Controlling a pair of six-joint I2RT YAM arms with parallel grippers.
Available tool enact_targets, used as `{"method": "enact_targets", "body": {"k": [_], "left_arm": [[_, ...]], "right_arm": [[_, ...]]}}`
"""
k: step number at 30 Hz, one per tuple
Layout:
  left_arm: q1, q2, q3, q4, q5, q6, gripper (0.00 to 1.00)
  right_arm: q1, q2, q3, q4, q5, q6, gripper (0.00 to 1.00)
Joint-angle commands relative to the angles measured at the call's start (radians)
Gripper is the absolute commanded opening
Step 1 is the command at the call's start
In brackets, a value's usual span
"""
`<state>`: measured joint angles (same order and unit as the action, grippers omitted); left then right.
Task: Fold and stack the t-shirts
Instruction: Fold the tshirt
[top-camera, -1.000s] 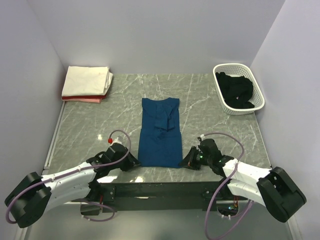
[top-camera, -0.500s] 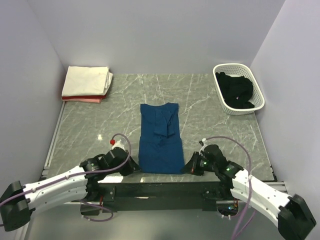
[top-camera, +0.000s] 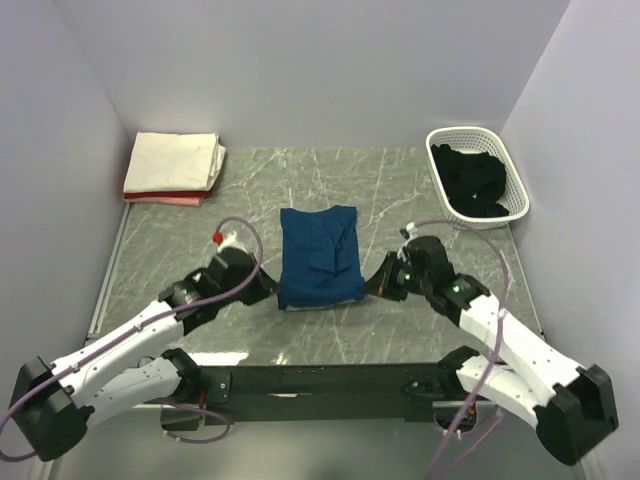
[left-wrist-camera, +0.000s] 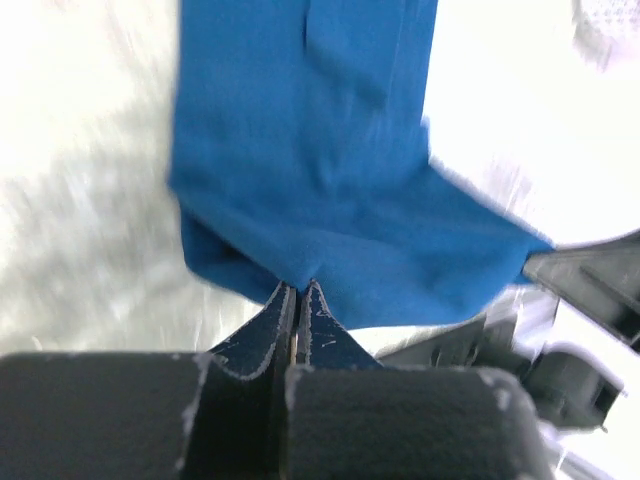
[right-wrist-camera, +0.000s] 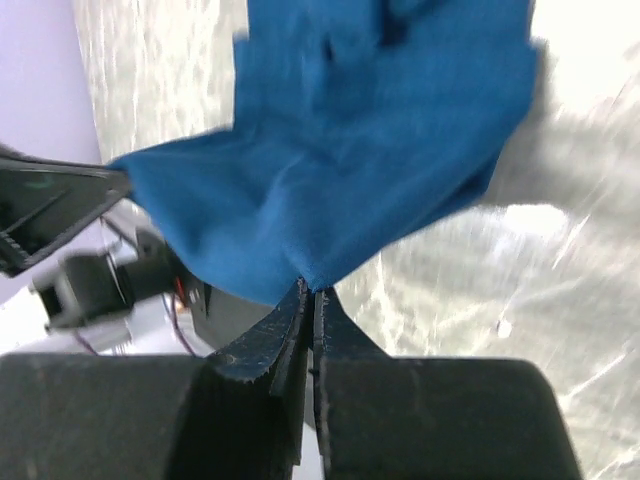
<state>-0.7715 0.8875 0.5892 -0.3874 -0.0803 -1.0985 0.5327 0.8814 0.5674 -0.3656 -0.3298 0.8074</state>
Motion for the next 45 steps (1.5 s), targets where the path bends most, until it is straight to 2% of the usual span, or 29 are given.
{"method": "enact_targets", "body": {"k": [1,4,12,22,23,24,26,27,28,29,30,31,34,36,40,45], "left_arm": [[0.137,0.065,0.110,0.074,0.088,0.153,0.00],[0.219,0.177,0.204,0.094,0.158,0.213,0.00],[0.348,0.508,0.518,0.127,0.261,0.279,0.00],[0.507,1.097,0.931,0.144,0.413,0.299,0.00],[0.518,1.138,1.001,0.142,0.433,0.302,0.00],[0.529,1.216,1.036,0.133,0.445,0.316,0.00],[0.557,1.287,1.145,0.125,0.496,0.337,0.01],[0.566,1.350,1.188,0.099,0.494,0.339,0.09],[0.587,1.376,1.243,0.085,0.513,0.339,0.16],[0.597,1.392,1.259,0.087,0.524,0.327,0.24],[0.607,1.404,1.264,0.099,0.531,0.319,0.38],[0.623,1.403,1.264,0.110,0.543,0.315,0.43],[0.637,1.363,1.236,0.122,0.536,0.321,0.55],[0.638,1.300,1.194,0.149,0.518,0.319,0.54],[0.611,1.179,0.985,0.206,0.467,0.284,0.46],[0.551,1.010,0.717,0.315,0.401,0.232,0.52]], "right_arm": [[-0.077,0.091,0.120,0.036,-0.029,-0.085,0.00],[-0.129,0.203,0.227,0.048,-0.058,-0.112,0.00],[-0.260,0.548,0.567,0.045,-0.130,-0.159,0.00],[-0.362,1.180,1.066,-0.010,-0.302,-0.145,0.00],[-0.367,1.232,1.179,-0.024,-0.325,-0.145,0.00],[-0.372,1.328,1.230,-0.036,-0.339,-0.140,0.01],[-0.379,1.416,1.379,-0.079,-0.351,-0.134,0.11],[-0.381,1.485,1.422,-0.091,-0.351,-0.135,0.16],[-0.387,1.516,1.503,-0.125,-0.350,-0.136,0.30],[-0.393,1.542,1.541,-0.143,-0.350,-0.136,0.36],[-0.398,1.577,1.572,-0.159,-0.351,-0.146,0.42],[-0.405,1.582,1.604,-0.185,-0.345,-0.152,0.45],[-0.419,1.517,1.527,-0.159,-0.296,-0.175,0.50],[-0.419,1.417,1.459,-0.142,-0.252,-0.200,0.50],[-0.402,1.234,1.175,-0.050,-0.181,-0.231,0.50],[-0.344,1.037,0.878,0.056,-0.118,-0.269,0.51]]}}
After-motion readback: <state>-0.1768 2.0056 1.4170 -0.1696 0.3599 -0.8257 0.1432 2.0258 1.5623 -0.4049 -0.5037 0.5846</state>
